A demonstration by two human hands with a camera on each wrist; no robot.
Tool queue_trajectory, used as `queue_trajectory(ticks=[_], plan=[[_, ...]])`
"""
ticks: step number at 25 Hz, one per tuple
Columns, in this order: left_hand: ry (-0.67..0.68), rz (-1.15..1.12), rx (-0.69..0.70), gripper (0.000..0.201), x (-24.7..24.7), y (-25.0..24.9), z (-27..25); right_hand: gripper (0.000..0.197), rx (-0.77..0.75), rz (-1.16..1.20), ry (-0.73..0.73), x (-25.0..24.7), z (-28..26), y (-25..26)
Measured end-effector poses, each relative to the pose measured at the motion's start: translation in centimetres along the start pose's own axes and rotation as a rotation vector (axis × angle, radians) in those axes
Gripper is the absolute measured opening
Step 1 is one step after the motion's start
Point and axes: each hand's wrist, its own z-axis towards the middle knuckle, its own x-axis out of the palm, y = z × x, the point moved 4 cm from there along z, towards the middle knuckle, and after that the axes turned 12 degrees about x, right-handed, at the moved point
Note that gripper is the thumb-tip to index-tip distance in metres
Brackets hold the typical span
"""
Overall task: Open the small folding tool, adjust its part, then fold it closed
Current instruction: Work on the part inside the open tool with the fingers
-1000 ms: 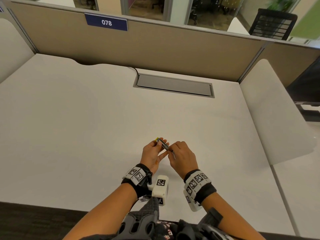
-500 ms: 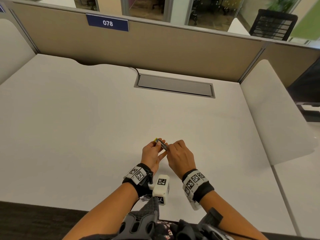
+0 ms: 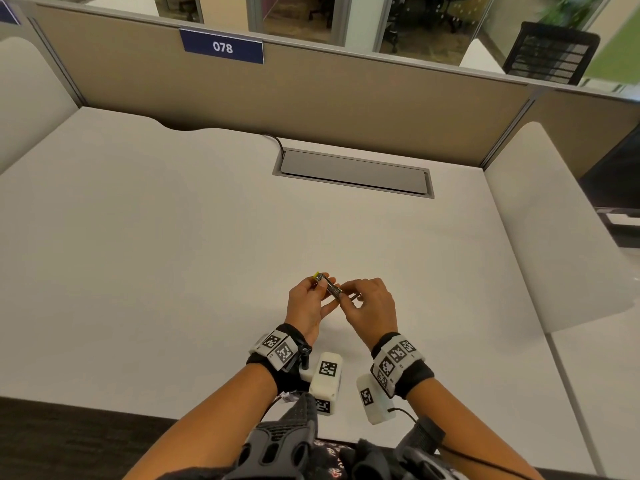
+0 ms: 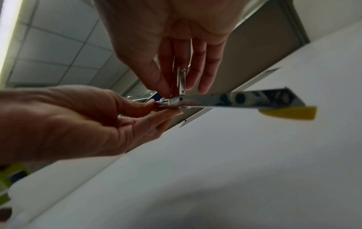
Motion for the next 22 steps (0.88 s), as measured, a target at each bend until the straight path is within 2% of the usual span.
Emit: queue_trajectory(ticks=[3, 9, 15, 19, 22], plan=[[0.007, 0.021, 0.009, 0.023, 0.02, -0.17, -0.08, 0.010, -0.088, -0.111, -0.022, 0.14, -0.22, 0.39], [-0.002, -0.002, 0.011, 0.024, -0.06, -0.02, -0.24, 0.017, -0.151, -0.186, 0.000, 0.53, -0.85, 0.81], [0.013, -0.002, 0.017, 0.023, 0.19, 0.05, -0.20, 0.013, -0.046, -0.026, -0.003, 0.15, -0.45, 0.19], [0.010, -0.005, 0.010, 0.023, 0.11, 0.09, -0.10, 0.020, -0.091, -0.084, 0.050, 0.46, -0.63, 0.18], [0.008, -0.016, 0.002, 0.024, -0.11, 0.05, -0.11, 0.019, -0.067, -0.031, 0.056, 0.26, -0.72, 0.04]])
